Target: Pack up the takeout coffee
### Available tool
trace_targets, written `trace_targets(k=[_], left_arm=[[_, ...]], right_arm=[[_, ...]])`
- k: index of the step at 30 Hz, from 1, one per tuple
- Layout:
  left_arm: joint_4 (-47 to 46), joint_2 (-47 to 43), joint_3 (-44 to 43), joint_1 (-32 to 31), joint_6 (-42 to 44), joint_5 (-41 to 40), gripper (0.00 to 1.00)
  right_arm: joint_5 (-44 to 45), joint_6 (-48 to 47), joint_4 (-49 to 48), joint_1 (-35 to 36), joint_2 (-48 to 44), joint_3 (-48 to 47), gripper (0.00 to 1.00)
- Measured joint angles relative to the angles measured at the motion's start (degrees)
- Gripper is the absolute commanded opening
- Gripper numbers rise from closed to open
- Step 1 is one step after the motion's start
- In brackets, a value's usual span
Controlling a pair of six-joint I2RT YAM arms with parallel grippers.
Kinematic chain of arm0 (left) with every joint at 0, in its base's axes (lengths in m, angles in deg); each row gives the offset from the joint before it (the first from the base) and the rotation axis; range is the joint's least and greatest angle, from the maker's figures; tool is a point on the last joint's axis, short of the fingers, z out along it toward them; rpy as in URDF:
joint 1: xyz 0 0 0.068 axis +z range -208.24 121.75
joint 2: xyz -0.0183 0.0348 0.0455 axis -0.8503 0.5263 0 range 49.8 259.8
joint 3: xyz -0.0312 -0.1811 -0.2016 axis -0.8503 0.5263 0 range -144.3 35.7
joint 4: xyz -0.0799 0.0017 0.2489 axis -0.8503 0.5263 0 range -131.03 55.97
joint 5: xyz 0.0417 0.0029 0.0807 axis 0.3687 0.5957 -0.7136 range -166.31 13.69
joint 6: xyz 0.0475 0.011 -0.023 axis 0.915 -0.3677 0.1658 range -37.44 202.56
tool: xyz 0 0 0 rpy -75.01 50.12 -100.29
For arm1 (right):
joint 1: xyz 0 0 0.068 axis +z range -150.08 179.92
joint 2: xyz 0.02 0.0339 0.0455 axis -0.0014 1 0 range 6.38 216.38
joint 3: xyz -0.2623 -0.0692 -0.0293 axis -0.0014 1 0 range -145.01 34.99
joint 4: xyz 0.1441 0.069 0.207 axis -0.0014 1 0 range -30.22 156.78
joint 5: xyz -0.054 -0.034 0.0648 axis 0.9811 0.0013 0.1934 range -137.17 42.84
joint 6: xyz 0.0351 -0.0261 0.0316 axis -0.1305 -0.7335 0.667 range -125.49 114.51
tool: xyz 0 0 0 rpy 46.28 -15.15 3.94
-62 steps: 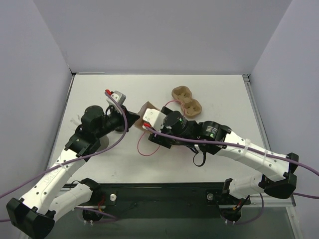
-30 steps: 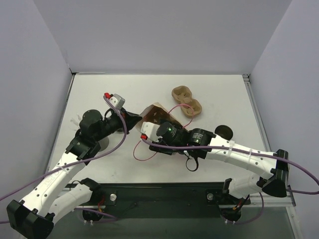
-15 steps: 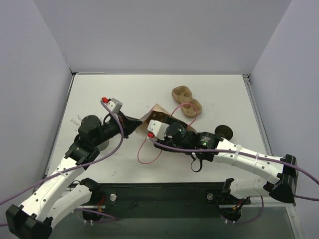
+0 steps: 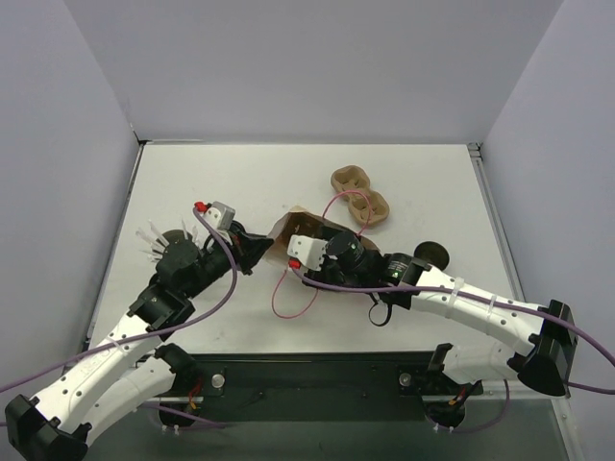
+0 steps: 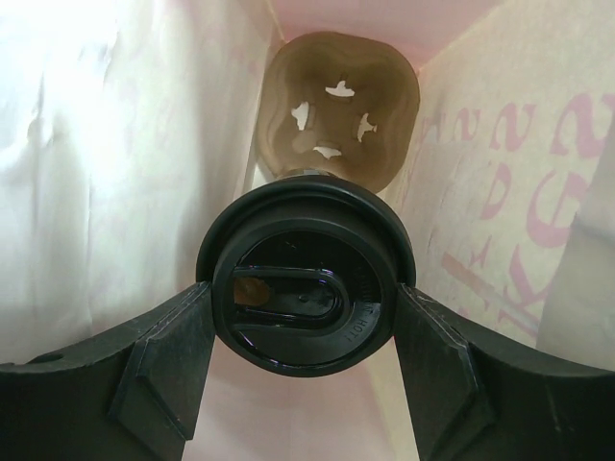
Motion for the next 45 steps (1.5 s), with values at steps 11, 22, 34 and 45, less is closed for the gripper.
trace_targets(k=[11,22,34,45], left_arm=[[-2.32,-6.29,7.89,-1.05,-5.79,-4.42,0.0],[-2.25,-8.11,9.66,-2.54,-7.08,-2.84,0.3],[7.3,-3.72,2.89,-2.58,-3.56,-4.48,0.52],[6.45,-0.15,1.18,-2.58,-1.33,-1.68,0.22]], right_arm=[[-0.76,-4.0,1.36,0.24,0.0,0.66,0.44],[-1.2,-3.87,7.61,0.63,1.75,-1.01,0.44],[-1.27,-3.61,10.69,1.42,2.78,-1.6,0.43],[-1.2,-3.56,10.64,1.44,1.95,-0.81,0.42]])
